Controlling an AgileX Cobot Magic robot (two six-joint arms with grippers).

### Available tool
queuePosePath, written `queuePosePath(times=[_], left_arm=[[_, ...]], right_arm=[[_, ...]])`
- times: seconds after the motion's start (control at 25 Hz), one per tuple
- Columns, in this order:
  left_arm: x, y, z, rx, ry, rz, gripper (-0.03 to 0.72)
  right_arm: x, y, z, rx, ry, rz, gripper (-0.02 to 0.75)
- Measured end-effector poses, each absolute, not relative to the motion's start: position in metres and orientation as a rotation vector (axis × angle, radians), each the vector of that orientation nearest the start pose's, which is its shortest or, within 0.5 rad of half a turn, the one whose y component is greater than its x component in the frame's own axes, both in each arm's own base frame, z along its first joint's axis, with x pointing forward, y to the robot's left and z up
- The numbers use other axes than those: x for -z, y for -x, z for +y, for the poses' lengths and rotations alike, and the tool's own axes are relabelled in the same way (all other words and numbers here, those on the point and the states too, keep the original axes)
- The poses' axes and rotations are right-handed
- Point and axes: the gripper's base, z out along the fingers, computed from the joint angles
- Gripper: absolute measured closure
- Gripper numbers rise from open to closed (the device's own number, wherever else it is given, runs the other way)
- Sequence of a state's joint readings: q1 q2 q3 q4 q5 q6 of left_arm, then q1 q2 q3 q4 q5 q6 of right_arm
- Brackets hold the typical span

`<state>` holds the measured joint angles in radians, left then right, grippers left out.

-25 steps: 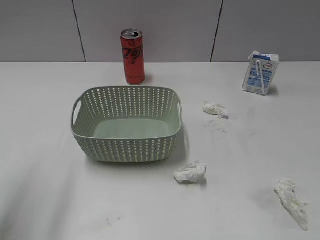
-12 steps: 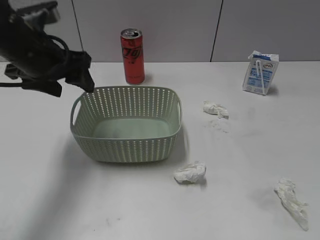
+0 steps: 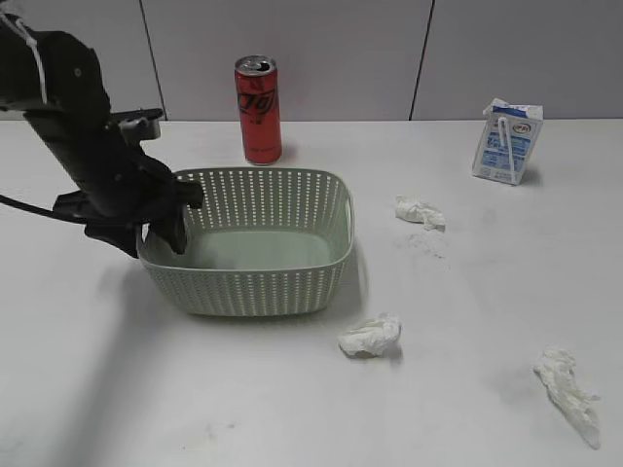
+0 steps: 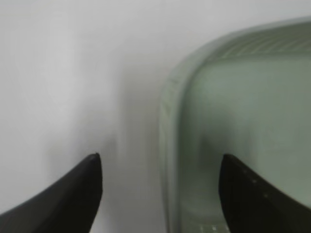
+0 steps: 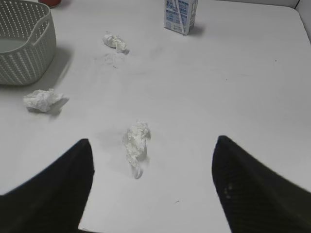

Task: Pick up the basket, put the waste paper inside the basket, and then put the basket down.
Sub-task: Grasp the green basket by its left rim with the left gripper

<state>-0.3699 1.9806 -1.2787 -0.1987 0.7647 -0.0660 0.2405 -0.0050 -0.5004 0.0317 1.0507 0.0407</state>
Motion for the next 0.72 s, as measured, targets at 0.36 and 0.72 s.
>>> queuePosePath(times=[0.36, 0.72], left_arm=[[-0.161, -0.354, -0.15, 0.279, -0.265, 2.925, 0.688], [-0.199, -0.327, -0.128, 0.255, -0.264, 2.913, 0.688]], right_arm=[[-0.278, 0.006, 0.001, -0.215, 0.204, 2.025, 0.167], [-0.298, -0.064, 0.026, -0.333, 0.178, 2.176, 0.167]])
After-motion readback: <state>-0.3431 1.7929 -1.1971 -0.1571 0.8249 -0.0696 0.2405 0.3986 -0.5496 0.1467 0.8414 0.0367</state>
